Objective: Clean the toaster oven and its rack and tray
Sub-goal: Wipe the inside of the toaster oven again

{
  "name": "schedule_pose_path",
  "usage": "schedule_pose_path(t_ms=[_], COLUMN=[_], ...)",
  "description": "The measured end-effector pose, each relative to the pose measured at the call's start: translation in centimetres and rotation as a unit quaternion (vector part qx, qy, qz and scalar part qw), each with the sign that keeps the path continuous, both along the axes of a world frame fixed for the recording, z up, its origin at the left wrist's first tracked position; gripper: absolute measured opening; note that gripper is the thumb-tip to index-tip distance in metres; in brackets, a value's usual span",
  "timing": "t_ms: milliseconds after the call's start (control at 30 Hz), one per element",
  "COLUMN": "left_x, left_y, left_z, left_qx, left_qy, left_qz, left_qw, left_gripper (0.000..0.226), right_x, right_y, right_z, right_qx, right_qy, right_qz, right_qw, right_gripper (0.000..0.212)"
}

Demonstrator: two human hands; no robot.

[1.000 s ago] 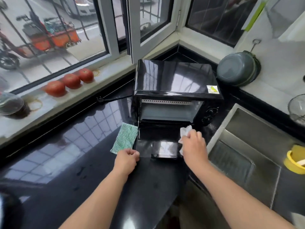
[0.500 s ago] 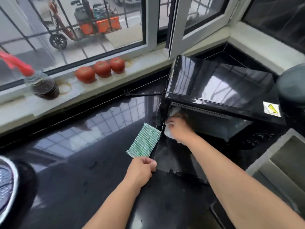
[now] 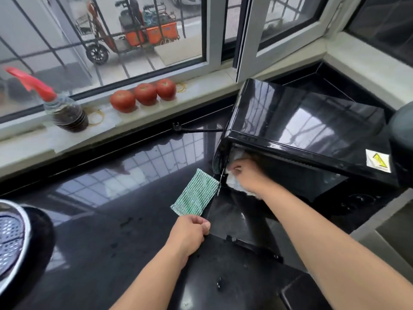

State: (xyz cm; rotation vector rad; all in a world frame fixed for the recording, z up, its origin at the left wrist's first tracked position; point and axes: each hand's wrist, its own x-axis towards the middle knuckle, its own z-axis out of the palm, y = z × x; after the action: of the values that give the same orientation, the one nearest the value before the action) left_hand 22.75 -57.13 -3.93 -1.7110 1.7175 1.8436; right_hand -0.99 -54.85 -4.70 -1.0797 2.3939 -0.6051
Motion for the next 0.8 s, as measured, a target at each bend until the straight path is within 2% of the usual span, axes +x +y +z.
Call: schedule_pose_path(t_ms=[100,200,300,500,633,733,800], left_x=[0.0,0.0,-0.1,-0.3,-0.3,-0.3,-0.3], left_y=[0.2,0.4,0.5,0.5,0.6,0.9,1.1], left_z=[-0.2,-0.4,-0.2,0.1,0.0,-0.1,-0.1], left_qx=[-0.003,-0.001,0.003,0.01,0.008,-0.003,-0.012], left_qy=[-0.002,-0.006,-0.011,-0.008,0.0,0.006,0.004], left_qz=[0.011,0.019,0.023,0.025,0.025,0.031,0.035], left_qw=[1.0,1.0,1.0,1.0,1.0,1.0,0.999], left_gripper=[0.011,0.013,0.012,0.015,0.014,0.014,0.015], right_x=[0.5,0.5,0.5,-0.9,-2.2,-0.2,1.6], right_y=[-1.7,-0.6,-0.2,2.3,4.0,1.7,-0.2], right_z=[-0.1,0.2,0.7,1.3,0.5,0.5,1.1], right_qx=[0.023,0.049,0.064,0.058,0.043,-0.004,0.016], right_qy=[0.002,0.021,0.032,0.08,0.078,0.029,0.028], right_qz=[-0.025,-0.009,0.019,0.062,0.013,-0.019,-0.044], right_qw=[0.999,0.999,0.997,0.993,0.996,0.999,0.998], right_gripper=[0.029,0.026,0.04,0.025,0.024,0.027,0.022])
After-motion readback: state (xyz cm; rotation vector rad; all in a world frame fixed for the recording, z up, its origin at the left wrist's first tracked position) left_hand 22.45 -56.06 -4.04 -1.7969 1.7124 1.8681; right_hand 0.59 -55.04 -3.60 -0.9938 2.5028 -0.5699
